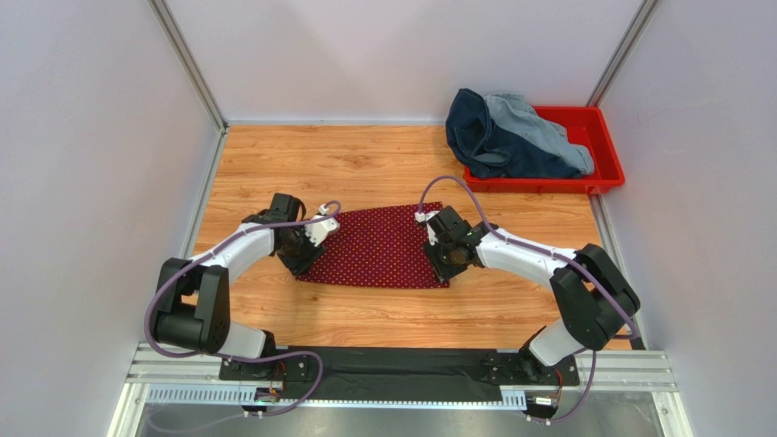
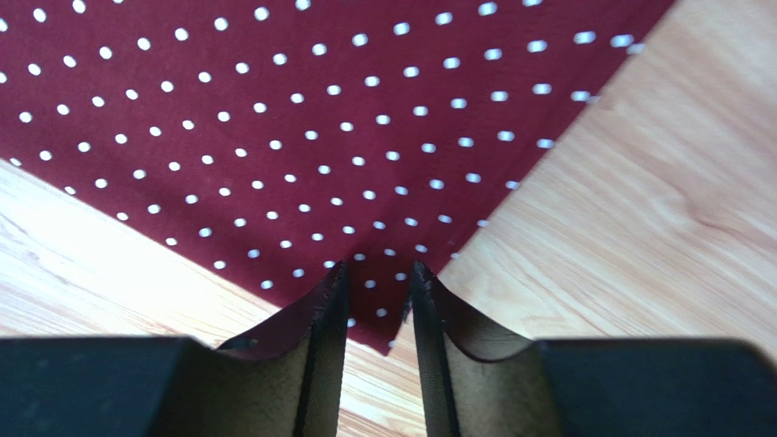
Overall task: Fold and stack the skirts
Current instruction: Fold the skirt at the center of the board.
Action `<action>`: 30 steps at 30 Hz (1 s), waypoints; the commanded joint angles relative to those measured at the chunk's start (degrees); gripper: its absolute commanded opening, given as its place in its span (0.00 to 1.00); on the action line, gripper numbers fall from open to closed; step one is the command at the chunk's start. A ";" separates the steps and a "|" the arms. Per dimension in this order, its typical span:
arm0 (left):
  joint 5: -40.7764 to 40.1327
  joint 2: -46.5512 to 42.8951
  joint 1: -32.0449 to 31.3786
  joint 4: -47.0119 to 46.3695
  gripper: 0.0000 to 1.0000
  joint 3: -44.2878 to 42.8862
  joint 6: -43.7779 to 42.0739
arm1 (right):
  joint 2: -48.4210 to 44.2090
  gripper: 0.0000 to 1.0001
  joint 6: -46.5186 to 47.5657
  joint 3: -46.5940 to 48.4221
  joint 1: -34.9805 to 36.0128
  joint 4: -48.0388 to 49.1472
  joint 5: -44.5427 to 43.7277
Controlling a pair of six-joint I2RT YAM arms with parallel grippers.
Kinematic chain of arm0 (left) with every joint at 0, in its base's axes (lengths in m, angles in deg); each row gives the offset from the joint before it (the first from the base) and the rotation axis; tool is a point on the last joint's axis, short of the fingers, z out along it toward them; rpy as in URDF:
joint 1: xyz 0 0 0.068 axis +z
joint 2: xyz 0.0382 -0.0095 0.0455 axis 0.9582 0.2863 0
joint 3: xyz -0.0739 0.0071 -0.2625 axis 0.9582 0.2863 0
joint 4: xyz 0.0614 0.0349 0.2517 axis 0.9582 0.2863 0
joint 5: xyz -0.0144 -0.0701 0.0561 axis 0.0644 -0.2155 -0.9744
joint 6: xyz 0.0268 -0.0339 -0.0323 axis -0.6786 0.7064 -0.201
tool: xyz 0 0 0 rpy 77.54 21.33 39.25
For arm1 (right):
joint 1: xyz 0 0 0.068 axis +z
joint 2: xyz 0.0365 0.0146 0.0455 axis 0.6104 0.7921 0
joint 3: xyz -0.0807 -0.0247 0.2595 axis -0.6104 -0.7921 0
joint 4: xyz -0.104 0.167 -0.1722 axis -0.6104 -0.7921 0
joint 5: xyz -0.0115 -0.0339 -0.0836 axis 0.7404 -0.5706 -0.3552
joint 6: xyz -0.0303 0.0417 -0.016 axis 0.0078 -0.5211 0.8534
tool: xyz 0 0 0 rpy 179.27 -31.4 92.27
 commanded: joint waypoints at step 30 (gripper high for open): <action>10.32 20.16 7.64 1.92 0.63 -28.95 8.61 | 6.86 0.05 -6.19 4.81 -9.57 2.25 3.85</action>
